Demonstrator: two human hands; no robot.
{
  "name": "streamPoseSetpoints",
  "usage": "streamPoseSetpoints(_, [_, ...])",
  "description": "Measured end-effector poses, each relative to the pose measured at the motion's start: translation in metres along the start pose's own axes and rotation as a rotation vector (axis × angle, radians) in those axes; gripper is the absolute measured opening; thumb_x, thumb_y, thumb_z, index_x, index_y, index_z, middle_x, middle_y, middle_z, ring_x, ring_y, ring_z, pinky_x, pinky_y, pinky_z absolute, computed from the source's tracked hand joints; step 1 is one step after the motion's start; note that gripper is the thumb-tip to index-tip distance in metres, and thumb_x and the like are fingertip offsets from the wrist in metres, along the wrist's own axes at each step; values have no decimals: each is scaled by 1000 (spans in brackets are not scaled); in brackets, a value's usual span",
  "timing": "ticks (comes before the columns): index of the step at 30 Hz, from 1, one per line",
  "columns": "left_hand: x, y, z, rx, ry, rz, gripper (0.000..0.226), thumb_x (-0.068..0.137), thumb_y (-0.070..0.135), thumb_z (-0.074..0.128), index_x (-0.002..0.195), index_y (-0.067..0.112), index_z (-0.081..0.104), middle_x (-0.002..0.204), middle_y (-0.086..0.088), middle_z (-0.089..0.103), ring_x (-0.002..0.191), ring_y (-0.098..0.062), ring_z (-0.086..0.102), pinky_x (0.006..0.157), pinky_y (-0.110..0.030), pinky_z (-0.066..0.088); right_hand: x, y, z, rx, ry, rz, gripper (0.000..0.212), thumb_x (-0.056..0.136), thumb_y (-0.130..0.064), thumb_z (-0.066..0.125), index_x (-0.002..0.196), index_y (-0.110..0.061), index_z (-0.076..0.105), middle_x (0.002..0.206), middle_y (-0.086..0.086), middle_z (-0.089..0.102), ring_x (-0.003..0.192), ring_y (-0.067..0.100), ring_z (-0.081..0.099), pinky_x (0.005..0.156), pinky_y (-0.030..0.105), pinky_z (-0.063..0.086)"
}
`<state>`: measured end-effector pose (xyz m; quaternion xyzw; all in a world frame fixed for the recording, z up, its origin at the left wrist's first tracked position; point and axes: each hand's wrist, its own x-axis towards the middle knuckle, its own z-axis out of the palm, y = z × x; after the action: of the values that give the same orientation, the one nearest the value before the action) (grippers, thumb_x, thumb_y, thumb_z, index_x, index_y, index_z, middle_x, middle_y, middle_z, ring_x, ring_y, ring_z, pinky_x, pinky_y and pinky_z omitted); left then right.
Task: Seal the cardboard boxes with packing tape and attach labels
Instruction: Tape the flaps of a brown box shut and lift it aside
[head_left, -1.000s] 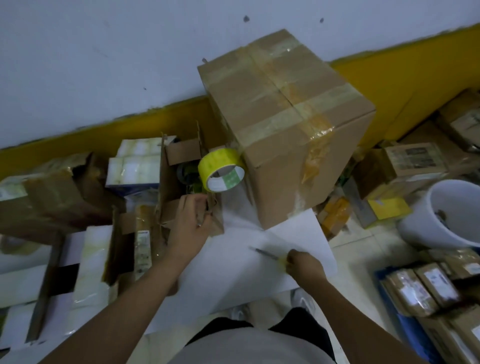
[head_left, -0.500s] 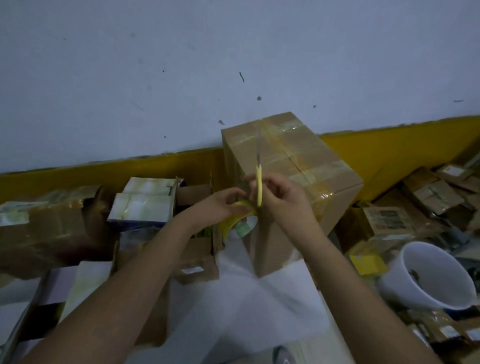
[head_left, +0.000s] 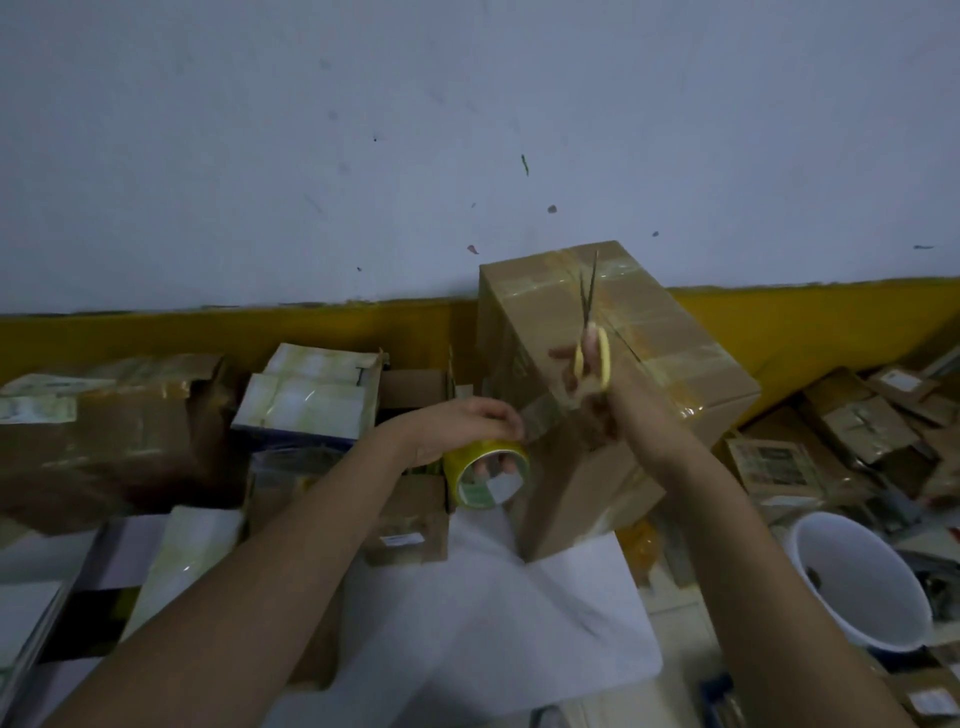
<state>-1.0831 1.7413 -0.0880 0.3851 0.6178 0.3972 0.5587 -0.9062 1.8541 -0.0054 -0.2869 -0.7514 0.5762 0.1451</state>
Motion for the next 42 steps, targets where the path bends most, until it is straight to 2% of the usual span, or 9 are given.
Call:
streamPoseSetpoints(6, [-3, -6, 0, -93, 71, 24, 13, 104, 14, 51, 100, 8, 62, 72, -5, 69, 63, -13, 64, 54, -23, 51, -62, 35, 9, -315, -250, 363, 80, 73, -91, 44, 87, -14, 64, 72, 4, 49, 54, 12, 35, 50, 23, 31])
streamPoseSetpoints(10, [-4, -5, 3, -28, 77, 9, 13, 104, 15, 52, 103, 7, 63, 68, 3, 70, 61, -8, 65, 54, -22, 51, -58, 31, 15, -406, -247, 429, 79, 79, -82, 40, 103, -12, 66, 79, 1, 59, 59, 13, 39, 52, 22, 34])
streamPoseSetpoints(13, [-6, -2, 0, -13, 99, 3, 13, 103, 14, 53, 100, 8, 64, 67, 3, 70, 59, -8, 64, 53, -22, 51, -67, 29, 6, -418, -244, 452, 70, 81, -78, 41, 99, -17, 71, 74, -1, 59, 57, 12, 40, 47, 20, 35])
streamPoseSetpoints(20, [-6, -7, 0, -17, 103, -49, 14, 101, 20, 56, 98, 12, 67, 76, -9, 69, 59, -14, 62, 53, -24, 50, -43, 42, 15, -373, -247, 486, 90, 76, -84, 45, 106, -2, 68, 76, 5, 56, 52, 11, 34, 47, 22, 30])
streamPoseSetpoints(28, [-7, -7, 1, 88, 138, -117, 14, 100, 22, 59, 95, 12, 67, 76, -9, 69, 55, -14, 62, 53, -24, 52, -38, 71, 19, -400, -165, 273, 41, 94, -51, 58, 84, -17, 79, 63, 2, 66, 48, 6, 46, 47, 22, 42])
streamPoseSetpoints(31, [-11, -22, 1, 247, 98, -143, 11, 95, 27, 67, 94, 17, 71, 90, -7, 71, 69, -17, 70, 63, -26, 57, -50, 101, 27, -424, -147, 233, 34, 95, -42, 62, 74, -20, 77, 59, -1, 67, 46, 10, 51, 49, 26, 47])
streamPoseSetpoints(34, [-16, -40, 8, 344, 145, -177, 14, 94, 27, 67, 100, 15, 72, 104, -5, 68, 77, -16, 71, 58, -18, 54, -67, 136, 46, -346, -133, 250, 20, 93, -34, 67, 83, -21, 79, 59, 1, 67, 45, 10, 52, 48, 25, 48])
streamPoseSetpoints(38, [-25, -62, 16, 225, 231, -176, 16, 97, 19, 64, 105, 6, 70, 98, -7, 67, 67, -7, 70, 55, -19, 54, -81, 185, 65, -187, -80, 304, 11, 93, -28, 67, 90, -24, 77, 64, 0, 67, 54, 7, 60, 54, 23, 52])
streamPoseSetpoints(42, [-36, -79, 30, -1, 293, -196, 14, 98, 22, 62, 101, 12, 71, 94, -11, 74, 78, -19, 73, 68, -33, 61, -76, 255, 78, -485, -132, 324, 20, 98, -24, 58, 92, -11, 71, 81, 7, 71, 73, 23, 66, 61, 30, 48])
